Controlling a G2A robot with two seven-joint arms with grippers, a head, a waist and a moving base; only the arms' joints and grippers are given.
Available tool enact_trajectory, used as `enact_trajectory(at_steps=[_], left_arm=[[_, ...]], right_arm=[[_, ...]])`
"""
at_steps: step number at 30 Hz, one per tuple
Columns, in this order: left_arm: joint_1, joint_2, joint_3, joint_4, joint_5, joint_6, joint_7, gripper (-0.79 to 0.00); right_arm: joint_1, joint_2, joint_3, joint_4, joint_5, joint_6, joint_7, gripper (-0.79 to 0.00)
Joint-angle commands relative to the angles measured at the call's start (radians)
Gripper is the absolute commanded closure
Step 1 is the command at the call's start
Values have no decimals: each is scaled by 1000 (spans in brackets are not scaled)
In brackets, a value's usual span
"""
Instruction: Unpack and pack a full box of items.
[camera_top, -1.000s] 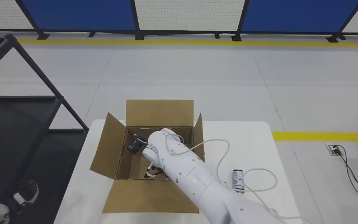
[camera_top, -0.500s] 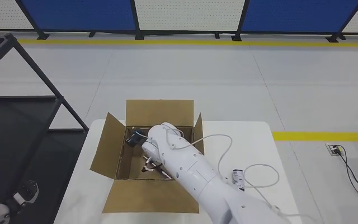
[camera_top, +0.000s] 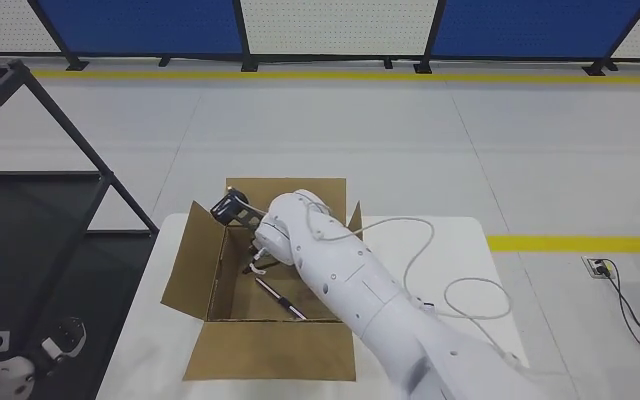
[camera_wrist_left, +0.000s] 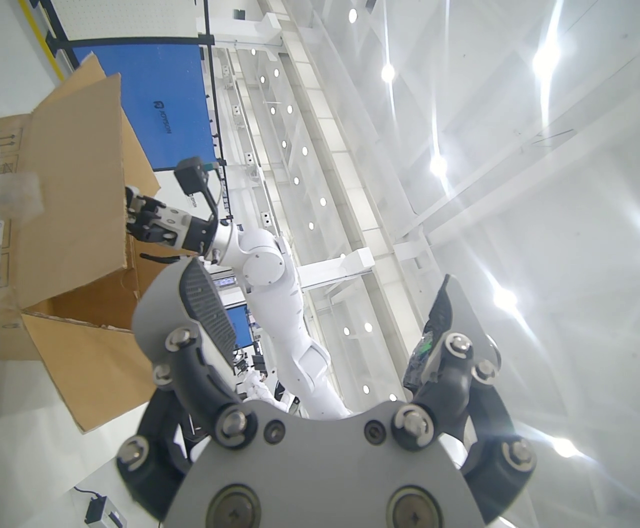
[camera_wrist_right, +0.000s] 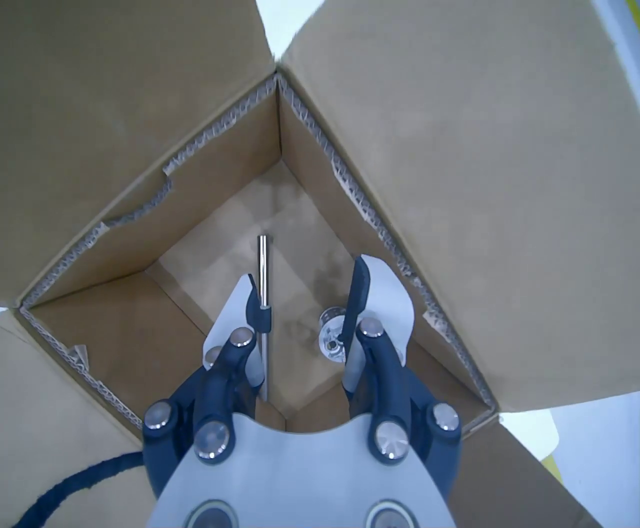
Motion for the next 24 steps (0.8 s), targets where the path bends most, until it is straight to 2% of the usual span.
enact_trajectory(at_steps=[1, 7, 12, 15, 19, 21, 24], left_arm=[[-2, 0, 8, -3, 9, 3, -1, -785], [-2, -1, 22, -10, 24, 1, -1, -785], [1, -3, 29, -12, 32, 0, 0, -785], [3, -3, 35, -14, 39, 0, 2, -785], [6, -5, 42, -19, 47, -2, 3, -785], [7, -5, 44, -20, 49, -3, 6, -785], [9, -6, 45, -21, 55, -5, 7, -785]], right_arm=[[2, 14, 17, -25, 0, 12, -37, -382], [-15, 85, 82, -162, -31, 75, -134, -385], [-118, 198, 187, -450, -128, 161, -148, -369], [-266, 291, 303, -762, -253, 232, -72, -363], [-561, 397, 501, -1242, -436, 252, 78, -354], [-681, 426, 574, -1401, -489, 228, 121, -354], [-793, 447, 641, -1532, -527, 204, 141, -372]])
